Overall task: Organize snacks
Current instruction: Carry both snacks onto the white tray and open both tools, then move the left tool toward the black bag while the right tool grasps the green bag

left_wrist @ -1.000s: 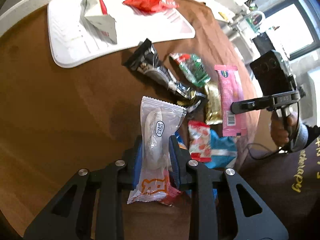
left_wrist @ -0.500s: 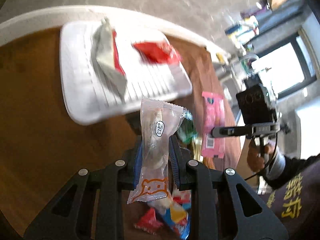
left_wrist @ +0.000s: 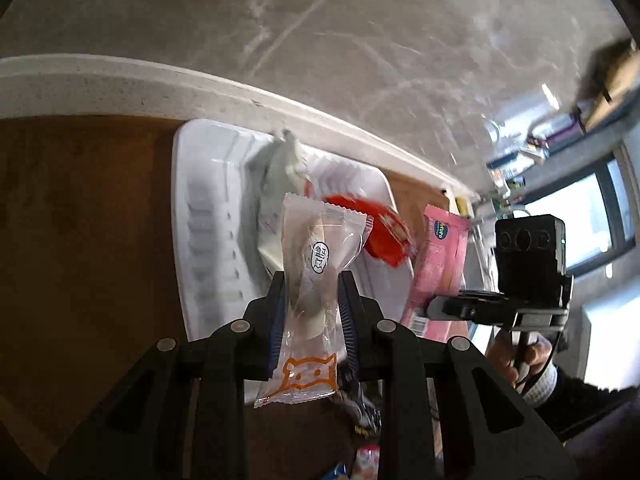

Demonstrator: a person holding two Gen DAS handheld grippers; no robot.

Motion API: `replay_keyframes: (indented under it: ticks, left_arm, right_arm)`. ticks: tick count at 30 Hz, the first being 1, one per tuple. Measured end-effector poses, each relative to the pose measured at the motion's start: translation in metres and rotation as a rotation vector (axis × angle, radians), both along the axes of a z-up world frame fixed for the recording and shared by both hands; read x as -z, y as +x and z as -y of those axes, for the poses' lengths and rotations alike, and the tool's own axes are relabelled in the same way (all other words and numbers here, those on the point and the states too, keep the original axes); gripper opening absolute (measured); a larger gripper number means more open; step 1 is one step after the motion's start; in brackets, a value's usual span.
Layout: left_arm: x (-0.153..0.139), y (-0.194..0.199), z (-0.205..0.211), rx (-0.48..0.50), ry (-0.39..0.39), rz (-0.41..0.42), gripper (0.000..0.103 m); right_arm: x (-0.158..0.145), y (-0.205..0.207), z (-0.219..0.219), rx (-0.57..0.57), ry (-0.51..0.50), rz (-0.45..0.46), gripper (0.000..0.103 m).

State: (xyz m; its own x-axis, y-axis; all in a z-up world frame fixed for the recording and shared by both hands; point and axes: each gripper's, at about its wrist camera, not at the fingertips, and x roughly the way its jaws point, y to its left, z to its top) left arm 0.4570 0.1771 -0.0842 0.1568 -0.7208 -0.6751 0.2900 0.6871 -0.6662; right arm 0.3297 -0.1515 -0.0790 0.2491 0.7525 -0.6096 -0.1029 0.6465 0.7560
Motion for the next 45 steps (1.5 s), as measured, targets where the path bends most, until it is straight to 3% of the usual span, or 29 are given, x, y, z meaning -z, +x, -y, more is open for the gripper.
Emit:
replay_keyframes:
  ticks: [7, 9, 10, 13, 14, 18, 22, 27, 30, 31, 39, 45]
  left_arm:
    - [0.025, 0.020, -0.001, -0.077, 0.038, -0.010, 0.024]
    - [0.030, 0.023, 0.003, -0.082, 0.080, -0.005, 0.024]
    - [0.034, 0.024, 0.008, -0.075, 0.090, -0.001, 0.024]
    - [0.041, 0.026, 0.016, -0.084, 0.145, -0.006, 0.025]
    - [0.042, 0.027, 0.018, -0.085, 0.149, -0.007, 0.025]
    - [0.040, 0.028, 0.024, -0.097, 0.176, 0.021, 0.027]
    - [0.025, 0.021, 0.025, -0.119, 0.229, 0.094, 0.028]
    - [0.002, 0.015, 0.025, -0.153, 0.240, 0.155, 0.030]
    - [-0.013, 0.001, 0.025, -0.148, 0.231, 0.186, 0.065]
    - [-0.019, -0.006, 0.026, -0.142, 0.216, 0.195, 0.066]
    - [-0.030, -0.073, 0.038, -0.068, 0.167, 0.158, 0.066]
    - [0.004, -0.120, 0.061, 0.015, 0.195, 0.051, 0.066]
  right_arm:
    - [0.027, 0.030, -0.019, -0.048, -0.111, -0.020, 0.013]
    - [0.031, 0.033, -0.023, -0.049, -0.168, -0.015, 0.014]
    - [0.032, 0.033, -0.024, -0.051, -0.184, -0.013, 0.018]
    - [0.038, 0.034, -0.025, -0.036, -0.227, -0.024, 0.051]
    - [0.037, 0.033, -0.024, -0.030, -0.230, -0.013, 0.052]
    - [0.028, 0.029, -0.019, -0.011, -0.232, 0.022, 0.052]
    - [0.017, 0.019, -0.013, 0.009, -0.212, 0.040, 0.052]
    - [0.008, -0.006, -0.003, 0.029, -0.169, 0.049, 0.054]
    - [0.001, -0.025, 0.001, 0.041, -0.159, 0.065, 0.056]
    - [-0.001, -0.032, 0.003, 0.043, -0.158, 0.068, 0.058]
    - [-0.007, -0.088, 0.015, 0.073, -0.222, 0.077, 0.062]
    - [0.014, -0.117, 0.025, 0.104, -0.269, 0.024, 0.064]
